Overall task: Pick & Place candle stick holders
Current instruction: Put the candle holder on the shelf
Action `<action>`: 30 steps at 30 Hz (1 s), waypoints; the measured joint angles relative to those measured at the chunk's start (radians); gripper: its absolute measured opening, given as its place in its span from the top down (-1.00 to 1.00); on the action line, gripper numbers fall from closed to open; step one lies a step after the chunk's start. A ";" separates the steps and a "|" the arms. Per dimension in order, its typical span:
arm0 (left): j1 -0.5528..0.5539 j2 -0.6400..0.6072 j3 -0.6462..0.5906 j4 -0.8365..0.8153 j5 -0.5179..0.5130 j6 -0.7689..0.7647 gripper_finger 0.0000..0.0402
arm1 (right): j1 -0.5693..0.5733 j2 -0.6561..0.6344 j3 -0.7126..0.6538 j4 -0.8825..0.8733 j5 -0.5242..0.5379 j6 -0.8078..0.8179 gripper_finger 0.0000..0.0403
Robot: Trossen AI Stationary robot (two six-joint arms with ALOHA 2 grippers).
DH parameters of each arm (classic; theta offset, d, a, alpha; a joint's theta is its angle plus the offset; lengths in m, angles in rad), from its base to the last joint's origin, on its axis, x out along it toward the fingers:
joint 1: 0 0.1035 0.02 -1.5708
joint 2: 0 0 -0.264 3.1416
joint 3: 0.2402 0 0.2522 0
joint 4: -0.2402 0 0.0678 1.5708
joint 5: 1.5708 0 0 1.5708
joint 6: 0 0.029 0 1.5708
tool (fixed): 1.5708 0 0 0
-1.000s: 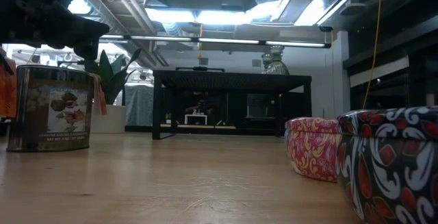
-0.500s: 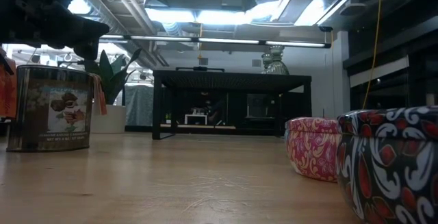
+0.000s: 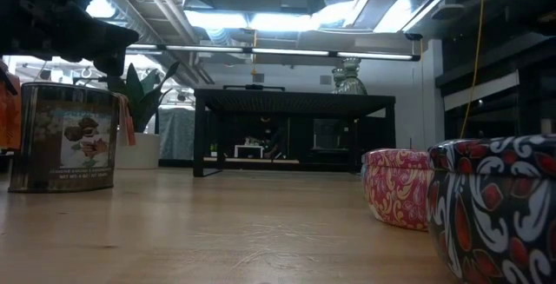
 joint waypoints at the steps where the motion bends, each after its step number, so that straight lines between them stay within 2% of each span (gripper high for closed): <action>1: 0.000 0.000 0.000 0.000 0.000 0.000 0.99 | -0.005 0.000 0.000 0.001 -0.011 -0.013 0.84; 16: 0.000 0.000 0.000 0.000 0.000 0.000 0.99 | -0.046 -0.002 0.001 0.111 -0.060 -0.048 0.84; 30: 0.000 0.000 0.000 0.000 0.000 0.000 0.99 | -0.041 -0.002 0.001 0.137 0.005 0.229 0.84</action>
